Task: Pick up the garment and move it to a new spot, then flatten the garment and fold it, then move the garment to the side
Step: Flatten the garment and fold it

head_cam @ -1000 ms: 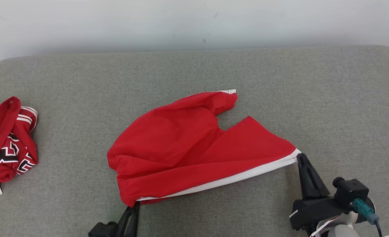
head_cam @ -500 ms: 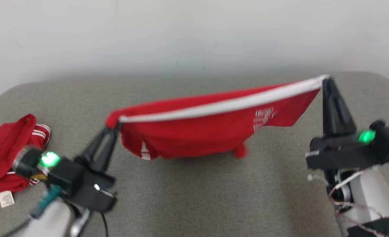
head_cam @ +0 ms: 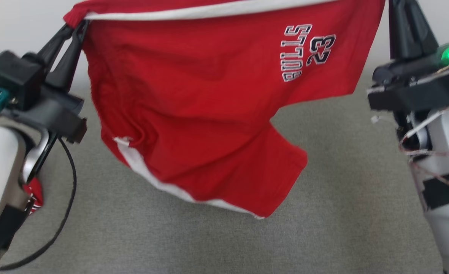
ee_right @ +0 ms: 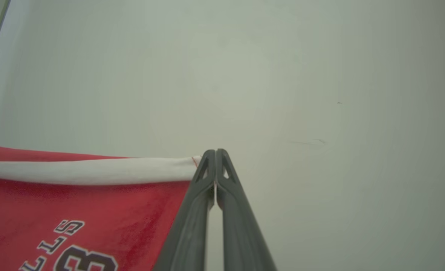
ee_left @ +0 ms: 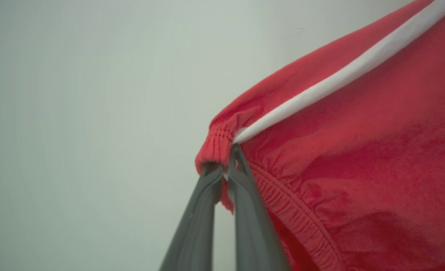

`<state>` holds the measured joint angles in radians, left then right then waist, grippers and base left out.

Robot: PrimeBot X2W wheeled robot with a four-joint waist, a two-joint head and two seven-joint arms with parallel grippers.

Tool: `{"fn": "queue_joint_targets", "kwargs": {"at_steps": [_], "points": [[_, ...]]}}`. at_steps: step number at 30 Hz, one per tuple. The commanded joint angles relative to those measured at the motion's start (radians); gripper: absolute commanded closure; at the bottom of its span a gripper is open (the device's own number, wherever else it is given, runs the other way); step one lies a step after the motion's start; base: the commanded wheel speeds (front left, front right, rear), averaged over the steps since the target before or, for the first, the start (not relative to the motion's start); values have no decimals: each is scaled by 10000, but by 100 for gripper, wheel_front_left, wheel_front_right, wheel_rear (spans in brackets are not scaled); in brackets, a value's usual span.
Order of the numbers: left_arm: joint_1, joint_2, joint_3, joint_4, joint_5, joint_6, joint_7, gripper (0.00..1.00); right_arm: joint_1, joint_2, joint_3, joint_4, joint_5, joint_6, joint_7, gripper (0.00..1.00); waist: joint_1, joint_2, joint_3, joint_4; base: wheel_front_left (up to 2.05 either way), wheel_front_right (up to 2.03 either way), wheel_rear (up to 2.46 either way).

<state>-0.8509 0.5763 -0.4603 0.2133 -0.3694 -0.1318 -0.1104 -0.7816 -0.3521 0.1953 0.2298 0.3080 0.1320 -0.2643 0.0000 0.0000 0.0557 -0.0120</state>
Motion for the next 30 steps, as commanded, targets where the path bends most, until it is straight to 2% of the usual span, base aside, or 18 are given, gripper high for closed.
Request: {"fn": "queue_joint_targets", "kwargs": {"at_steps": [1,5,9,14,21,30], "points": [[-432,-169,-169,213,-90,26,33,100,-467,-161,152,325,52,-26,0,100,0,0,1431,-66,0,0,0],[-2017,-340,-646,1195,304,27,-45,100,-2185,-412,597,1222,-195,-26,0,100,0,0,2779,-128,0,0,0],[-3783,-846,-687,2106,696,61,-856,100,-3963,-554,-43,1523,-662,-26,0,100,0,0,3842,-135,0,0,0],[-4905,-1334,-569,3087,916,97,-1425,100,-4609,-399,-735,1126,-1283,-26,0,100,0,0,4341,-185,0,0,0],[-3782,-1986,-452,3238,529,55,-1562,100,-2623,-317,-838,492,-1022,-26,0,100,0,0,4177,-269,0,0,0],[1011,-3083,-491,3396,-308,16,-1552,100,2386,192,-1090,36,-650,-26,-1,100,0,0,2893,-334,0,0,0]]}}
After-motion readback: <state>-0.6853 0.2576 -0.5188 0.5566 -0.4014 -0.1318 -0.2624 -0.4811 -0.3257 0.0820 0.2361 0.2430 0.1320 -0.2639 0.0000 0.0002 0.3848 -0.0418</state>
